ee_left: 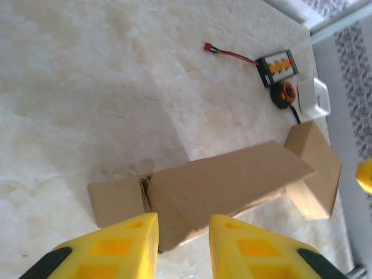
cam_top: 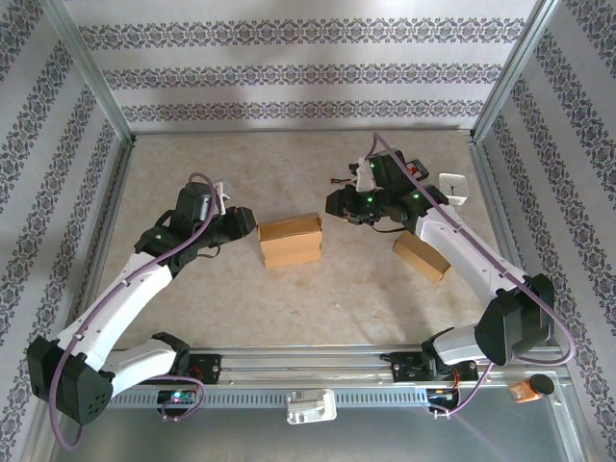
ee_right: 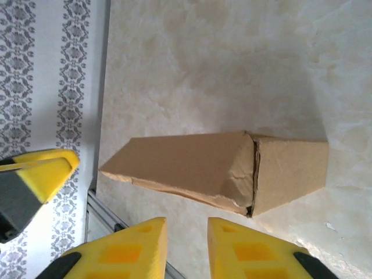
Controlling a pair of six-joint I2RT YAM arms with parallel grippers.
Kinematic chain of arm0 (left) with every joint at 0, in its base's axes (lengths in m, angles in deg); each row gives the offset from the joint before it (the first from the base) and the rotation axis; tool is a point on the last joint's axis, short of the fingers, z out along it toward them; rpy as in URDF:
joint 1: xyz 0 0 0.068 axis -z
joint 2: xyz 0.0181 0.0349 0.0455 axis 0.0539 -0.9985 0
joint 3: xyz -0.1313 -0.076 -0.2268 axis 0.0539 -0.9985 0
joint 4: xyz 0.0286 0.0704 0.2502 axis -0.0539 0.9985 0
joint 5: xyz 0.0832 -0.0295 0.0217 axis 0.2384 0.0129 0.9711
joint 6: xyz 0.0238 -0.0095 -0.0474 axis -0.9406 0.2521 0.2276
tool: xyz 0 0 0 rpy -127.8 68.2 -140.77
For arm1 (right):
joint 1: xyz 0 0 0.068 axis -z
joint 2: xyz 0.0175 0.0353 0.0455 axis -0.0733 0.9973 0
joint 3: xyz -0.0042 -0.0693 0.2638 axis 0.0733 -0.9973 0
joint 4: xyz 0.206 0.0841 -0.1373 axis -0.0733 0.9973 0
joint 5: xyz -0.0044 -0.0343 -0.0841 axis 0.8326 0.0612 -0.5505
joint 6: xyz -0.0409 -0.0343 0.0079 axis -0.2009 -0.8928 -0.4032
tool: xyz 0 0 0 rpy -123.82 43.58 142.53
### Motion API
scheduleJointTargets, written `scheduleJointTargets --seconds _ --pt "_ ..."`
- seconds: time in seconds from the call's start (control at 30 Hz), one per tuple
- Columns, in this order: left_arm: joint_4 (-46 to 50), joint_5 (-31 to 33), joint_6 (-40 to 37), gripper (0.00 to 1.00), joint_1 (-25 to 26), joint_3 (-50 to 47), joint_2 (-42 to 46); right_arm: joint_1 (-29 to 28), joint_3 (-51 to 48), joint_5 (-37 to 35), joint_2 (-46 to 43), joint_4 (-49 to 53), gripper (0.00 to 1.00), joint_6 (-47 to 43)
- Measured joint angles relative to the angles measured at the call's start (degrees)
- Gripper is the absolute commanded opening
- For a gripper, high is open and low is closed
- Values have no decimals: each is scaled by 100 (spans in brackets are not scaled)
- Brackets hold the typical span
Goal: Fold the paper box
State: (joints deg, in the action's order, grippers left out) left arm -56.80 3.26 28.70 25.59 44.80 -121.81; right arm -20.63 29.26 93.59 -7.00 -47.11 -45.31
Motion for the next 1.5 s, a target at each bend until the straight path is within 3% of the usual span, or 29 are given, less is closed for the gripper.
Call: scheduleJointTargets --seconds 0.2,0.3,0.8,0.97,1.13,1.5 --pt "-673 57 1290 27 0 -529 -254 -17 166 0 409 -68 23 306" --pt "-850 -20 1545 27 0 -625 -343 -55 168 -2 584 -66 21 326" --pt "-1049 -192 1617 15 -7 -702 -490 -221 52 -232 695 15 15 125" --pt "-960 -188 1615 17 -7 -822 -450 -232 24 -247 693 76 16 127" --pt "-898 -120 1550 28 -7 -817 -179 -234 192 -269 675 190 23 129" --pt "-1419 -450 1943 28 -4 -901 -168 -234 389 -485 494 225 26 -74"
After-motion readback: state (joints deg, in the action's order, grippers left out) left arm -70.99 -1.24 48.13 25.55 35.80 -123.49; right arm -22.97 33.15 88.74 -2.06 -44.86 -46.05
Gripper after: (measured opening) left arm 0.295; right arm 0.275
